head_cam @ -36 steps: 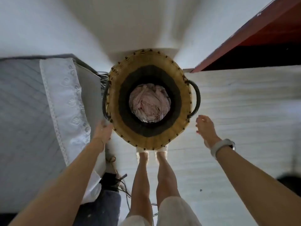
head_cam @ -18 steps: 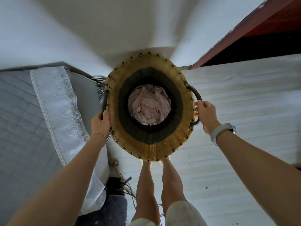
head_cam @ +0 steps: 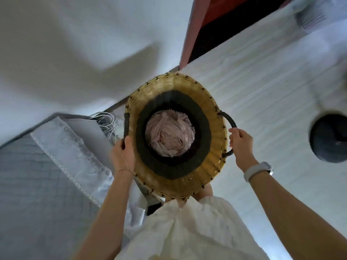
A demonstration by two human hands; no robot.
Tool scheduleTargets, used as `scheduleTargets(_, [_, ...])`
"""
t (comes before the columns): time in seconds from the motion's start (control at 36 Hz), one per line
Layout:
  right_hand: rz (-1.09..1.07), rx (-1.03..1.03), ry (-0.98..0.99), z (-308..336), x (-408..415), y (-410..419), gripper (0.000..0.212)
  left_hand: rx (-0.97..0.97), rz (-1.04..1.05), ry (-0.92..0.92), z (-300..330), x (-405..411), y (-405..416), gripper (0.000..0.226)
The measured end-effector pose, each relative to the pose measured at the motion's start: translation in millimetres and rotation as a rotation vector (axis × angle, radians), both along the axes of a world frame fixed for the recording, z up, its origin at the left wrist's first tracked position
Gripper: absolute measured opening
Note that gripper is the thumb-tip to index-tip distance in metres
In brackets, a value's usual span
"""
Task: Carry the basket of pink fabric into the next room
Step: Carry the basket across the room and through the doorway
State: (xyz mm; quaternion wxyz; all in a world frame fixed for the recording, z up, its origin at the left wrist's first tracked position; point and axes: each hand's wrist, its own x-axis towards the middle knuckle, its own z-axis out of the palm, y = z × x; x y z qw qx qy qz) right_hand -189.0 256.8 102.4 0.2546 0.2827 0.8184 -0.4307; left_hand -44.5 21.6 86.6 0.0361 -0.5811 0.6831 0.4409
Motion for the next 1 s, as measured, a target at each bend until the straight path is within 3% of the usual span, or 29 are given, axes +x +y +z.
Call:
scheduleTargets(0.22, [-0.32,0.016,-0.003,18.3,54.5,82.3,0.022,0.106,-0.147,0.05,9.9,-18.7,58.1,0.03])
scheduleTargets(0.44, [-0.619,-0.012,0.021,34.6,119.8,175.2,0.021,0.048,-0.512,0.041,26.2,-29.9,142.7,0.033])
scheduleTargets(0.61, [-0.796,-0.06,0.077,59.9,182.7,253.9,0.023,-0.031,-0.739,0.102,61.4,-20.7,231.7,0.039])
scheduleTargets(0.81, [-1.046,-0.062,0.13,83.7,263.5,343.8,0.042,0.018,-0.887,0.119,83.3,-0.6,344.3,0.032])
scheduleTargets(1.0, [-1.301,-0.003,0.139,94.0,342.3,425.7,0.043,0.031,-1.164,0.167,104.4,22.6,467.2,0.033])
